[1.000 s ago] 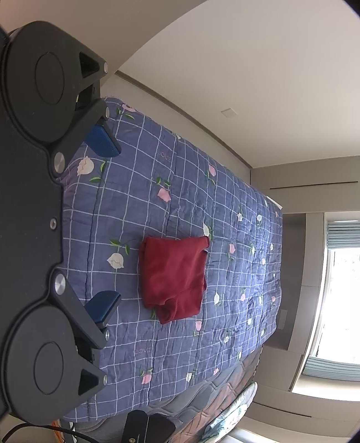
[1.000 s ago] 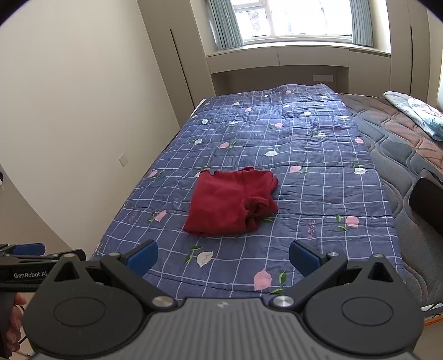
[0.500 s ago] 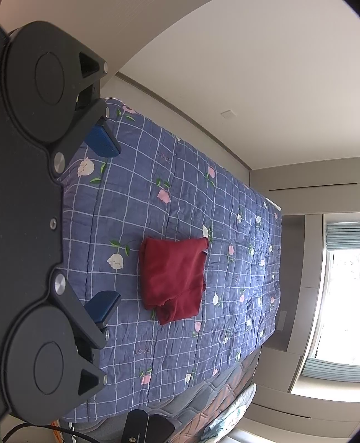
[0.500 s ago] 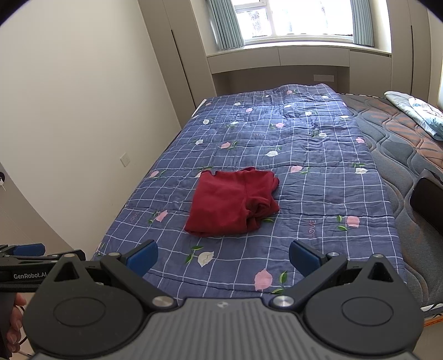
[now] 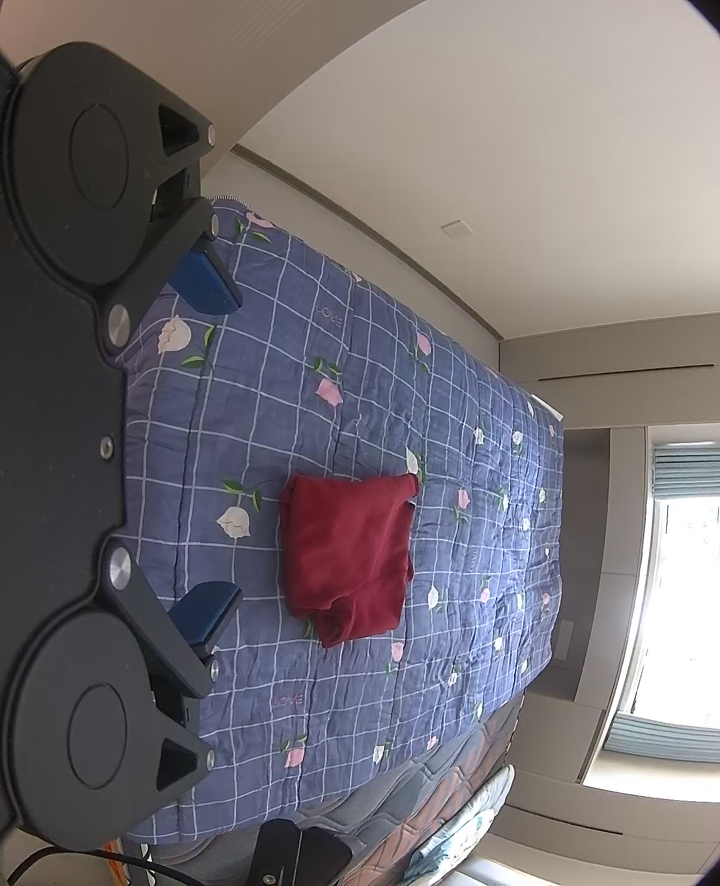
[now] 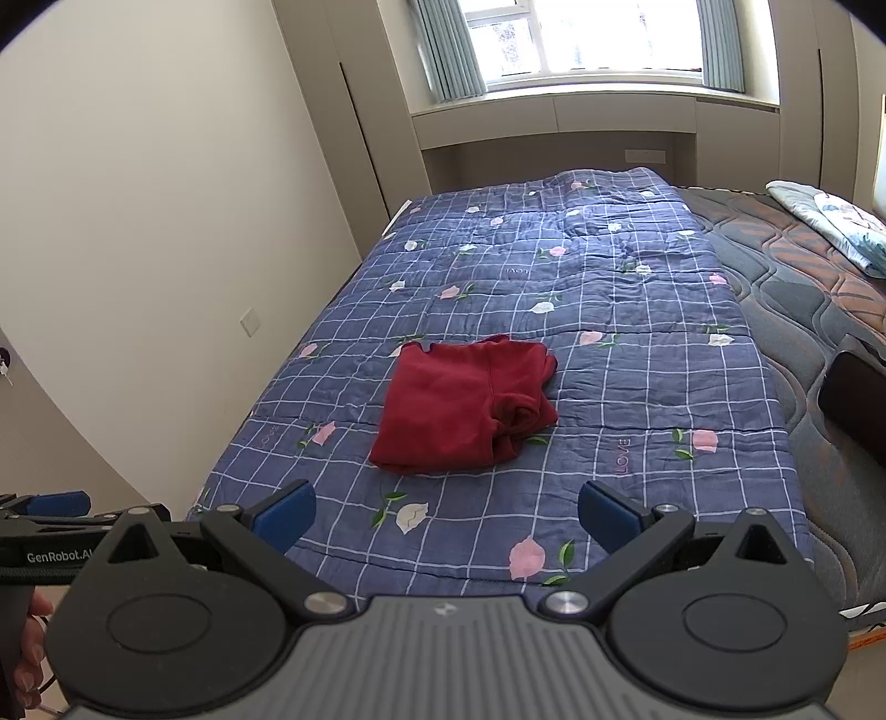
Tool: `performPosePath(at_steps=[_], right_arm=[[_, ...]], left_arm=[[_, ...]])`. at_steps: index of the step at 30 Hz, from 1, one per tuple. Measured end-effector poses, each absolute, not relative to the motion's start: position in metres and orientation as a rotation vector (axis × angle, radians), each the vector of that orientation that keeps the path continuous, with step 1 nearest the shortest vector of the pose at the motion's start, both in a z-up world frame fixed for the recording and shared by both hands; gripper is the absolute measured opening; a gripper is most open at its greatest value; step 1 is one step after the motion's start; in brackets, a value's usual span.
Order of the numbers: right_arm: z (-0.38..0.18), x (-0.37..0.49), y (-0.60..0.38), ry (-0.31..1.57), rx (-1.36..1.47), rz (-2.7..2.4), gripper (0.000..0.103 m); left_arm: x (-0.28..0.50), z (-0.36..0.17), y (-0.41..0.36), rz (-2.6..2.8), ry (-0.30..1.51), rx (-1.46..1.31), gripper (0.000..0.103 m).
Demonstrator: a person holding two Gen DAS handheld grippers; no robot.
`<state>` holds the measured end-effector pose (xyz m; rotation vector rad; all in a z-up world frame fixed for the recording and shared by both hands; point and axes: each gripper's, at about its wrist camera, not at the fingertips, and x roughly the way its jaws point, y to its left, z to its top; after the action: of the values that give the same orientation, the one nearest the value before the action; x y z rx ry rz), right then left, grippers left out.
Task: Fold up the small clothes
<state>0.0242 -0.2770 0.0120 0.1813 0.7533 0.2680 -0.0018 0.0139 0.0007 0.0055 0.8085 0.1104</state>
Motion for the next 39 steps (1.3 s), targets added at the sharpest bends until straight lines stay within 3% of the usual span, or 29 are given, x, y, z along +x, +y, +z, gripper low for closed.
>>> performPosePath(at_steps=[39], right_arm=[[0.012,0.02,-0.263,0.755,0.193,0.241,0.103]], left_arm=[[-0.002,-0.002,0.024,0.111,0.852,0.016,0.102]])
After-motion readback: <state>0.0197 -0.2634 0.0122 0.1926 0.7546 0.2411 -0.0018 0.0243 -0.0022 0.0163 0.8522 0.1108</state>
